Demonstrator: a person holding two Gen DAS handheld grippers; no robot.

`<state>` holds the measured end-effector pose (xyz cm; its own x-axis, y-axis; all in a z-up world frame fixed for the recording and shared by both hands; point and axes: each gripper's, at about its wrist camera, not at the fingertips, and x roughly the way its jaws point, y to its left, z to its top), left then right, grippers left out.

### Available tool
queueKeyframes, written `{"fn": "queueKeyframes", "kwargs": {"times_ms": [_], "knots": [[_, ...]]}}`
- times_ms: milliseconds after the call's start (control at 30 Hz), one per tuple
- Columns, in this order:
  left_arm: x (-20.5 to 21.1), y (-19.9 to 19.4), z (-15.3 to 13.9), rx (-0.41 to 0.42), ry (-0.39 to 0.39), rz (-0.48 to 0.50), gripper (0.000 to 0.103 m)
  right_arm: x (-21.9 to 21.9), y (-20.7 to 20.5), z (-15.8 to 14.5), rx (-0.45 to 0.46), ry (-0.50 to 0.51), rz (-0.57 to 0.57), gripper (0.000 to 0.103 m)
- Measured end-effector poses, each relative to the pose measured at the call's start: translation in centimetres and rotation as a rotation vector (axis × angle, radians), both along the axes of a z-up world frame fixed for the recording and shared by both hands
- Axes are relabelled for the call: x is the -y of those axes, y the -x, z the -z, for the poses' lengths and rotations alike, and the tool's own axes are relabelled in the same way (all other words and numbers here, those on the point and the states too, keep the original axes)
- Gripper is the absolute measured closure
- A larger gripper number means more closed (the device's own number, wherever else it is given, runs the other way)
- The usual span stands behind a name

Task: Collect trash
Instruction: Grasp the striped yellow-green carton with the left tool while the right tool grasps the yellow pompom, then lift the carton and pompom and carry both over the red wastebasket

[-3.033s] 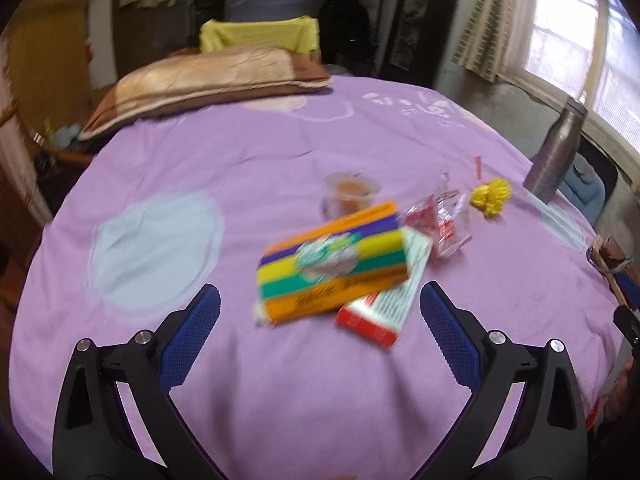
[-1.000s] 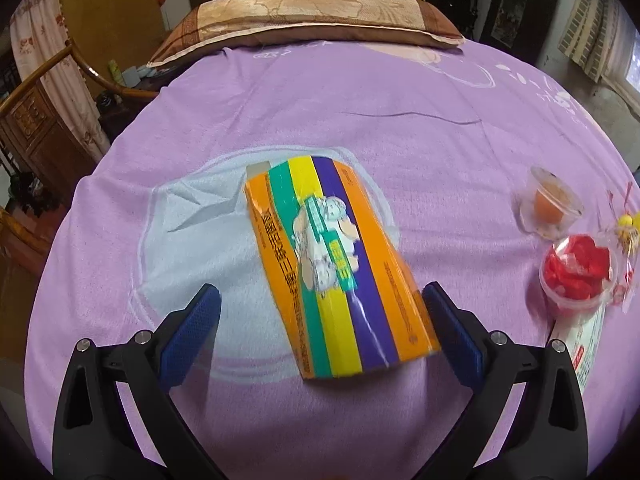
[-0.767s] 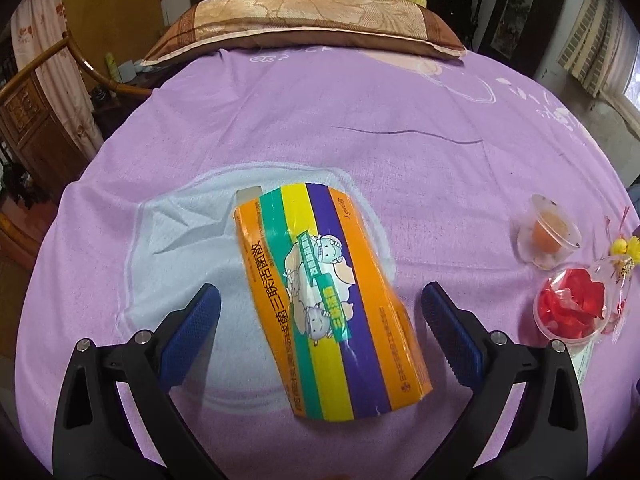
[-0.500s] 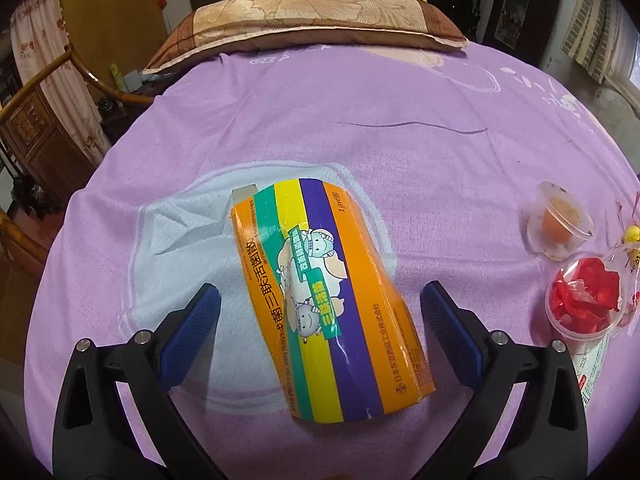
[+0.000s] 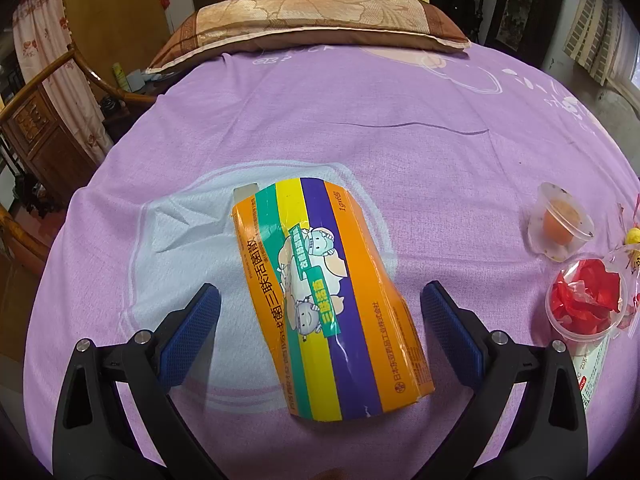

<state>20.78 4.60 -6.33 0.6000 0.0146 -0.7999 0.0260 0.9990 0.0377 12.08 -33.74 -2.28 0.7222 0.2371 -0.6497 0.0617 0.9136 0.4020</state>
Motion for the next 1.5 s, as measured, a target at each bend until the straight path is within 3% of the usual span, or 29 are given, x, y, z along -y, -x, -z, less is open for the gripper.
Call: {"fn": "queueKeyframes", "kwargs": {"times_ms": [167, 367, 433, 533, 567, 600, 833, 1167, 1367, 1467, 1500], "knots": [[0.0, 0.0, 0.0, 0.0, 0.0, 0.0, 0.005, -0.3, -5.3, 1.0, -0.032, -0.001, 0.027, 0.005], [0.0, 0.0, 0.0, 0.0, 0.0, 0.0, 0.005, -0.6, -9.1, 2.8, -0.07, 0.058, 0.032, 0.007], [0.0, 0.0, 0.0, 0.0, 0.0, 0.0, 0.005, -0.8, -9.8, 3.5, -0.077, 0.112, 0.024, 0.012], [0.0, 0.0, 0.0, 0.0, -0.001, 0.001, 0.005, -0.9, -10.3, 4.4, -0.095, 0.156, -0.014, 0.045], [0.0, 0.0, 0.0, 0.0, 0.0, 0.001, 0.005, -0.6, -10.3, 4.3, -0.082, 0.143, -0.012, 0.07], [0.0, 0.0, 0.0, -0.001, 0.0, 0.003, 0.005, -0.3, -10.2, 4.1, -0.067, 0.103, -0.035, 0.068], [-0.5, 0.4, -0.2, -0.012, 0.02, 0.02, 0.006, -0.1, -9.3, 4.1, -0.051, 0.112, -0.001, 0.068], [-1.5, 0.6, -0.8, -0.004, 0.124, 0.014, 0.006, 0.0, -9.2, 4.6, -0.085, 0.115, 0.005, 0.064], [-1.3, 0.5, -0.8, -0.005, 0.115, 0.017, 0.007, 0.1, -9.2, 4.7, -0.091, 0.105, 0.009, 0.063], [-1.0, 0.7, -0.9, 0.006, 0.103, 0.031, 0.019, 0.1, -9.2, 4.7, -0.091, 0.105, 0.009, 0.064], [-0.8, 0.8, -1.0, 0.012, 0.09, 0.036, 0.028, 0.2, -9.2, 4.7, -0.09, 0.104, 0.009, 0.065]]}}
